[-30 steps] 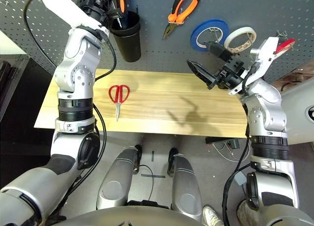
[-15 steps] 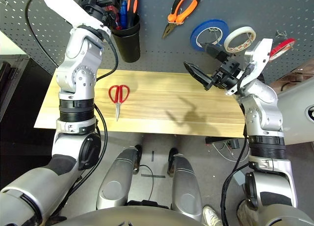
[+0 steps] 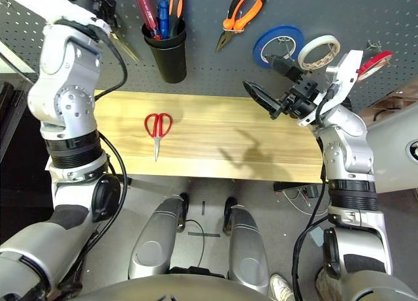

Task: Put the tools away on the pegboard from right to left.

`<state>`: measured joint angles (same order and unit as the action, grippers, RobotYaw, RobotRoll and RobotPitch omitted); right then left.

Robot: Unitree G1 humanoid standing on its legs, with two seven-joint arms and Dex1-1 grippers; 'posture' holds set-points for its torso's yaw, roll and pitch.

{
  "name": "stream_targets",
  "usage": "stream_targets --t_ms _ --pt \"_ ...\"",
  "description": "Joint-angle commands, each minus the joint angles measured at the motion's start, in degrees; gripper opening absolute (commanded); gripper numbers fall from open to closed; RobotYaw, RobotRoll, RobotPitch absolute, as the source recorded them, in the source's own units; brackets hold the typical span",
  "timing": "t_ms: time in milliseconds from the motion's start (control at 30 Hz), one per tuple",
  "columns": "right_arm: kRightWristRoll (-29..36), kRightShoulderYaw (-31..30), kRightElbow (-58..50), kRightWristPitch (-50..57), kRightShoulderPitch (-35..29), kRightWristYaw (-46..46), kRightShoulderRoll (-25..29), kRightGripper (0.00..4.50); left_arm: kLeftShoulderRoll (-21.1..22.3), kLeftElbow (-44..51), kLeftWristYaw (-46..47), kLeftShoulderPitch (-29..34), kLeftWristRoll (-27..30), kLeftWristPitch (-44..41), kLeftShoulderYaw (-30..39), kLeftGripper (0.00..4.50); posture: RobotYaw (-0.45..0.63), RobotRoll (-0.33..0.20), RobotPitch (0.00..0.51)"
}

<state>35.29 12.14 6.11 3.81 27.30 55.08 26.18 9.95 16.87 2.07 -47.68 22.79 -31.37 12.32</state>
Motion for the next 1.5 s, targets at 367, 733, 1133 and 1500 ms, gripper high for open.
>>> stream_targets --t_ms 367,733,1133,1500 --pt "3.9 1.5 -3.3 4.3 2.3 -0.9 0.5 4.50 -1.4 12.6 1.7 13.9 0.7 -5.7 -0.8 4.48 0.26 0.000 0.263" --pt "5.9 1.7 -5.5 10.9 6.3 -2.7 3.0 4.50 -0.9 13.1 1.3 20.5 -0.1 -4.8 -0.2 4.48 0.25 0.000 0.270" --pt "2.8 -3.9 -13.4 18.1 -0.4 -2.6 5.5 4.50 1.2 10.4 -0.1 34.6 -5.9 -5.4 -5.7 4.48 0.25 0.000 0.279" --pt "-9.8 -13.0 -12.2 11.4 -7.9 0.5 6.8 4.50 0.3 -5.6 0.8 36.8 -15.0 1.9 -9.9 4.48 0.25 0.000 0.298"
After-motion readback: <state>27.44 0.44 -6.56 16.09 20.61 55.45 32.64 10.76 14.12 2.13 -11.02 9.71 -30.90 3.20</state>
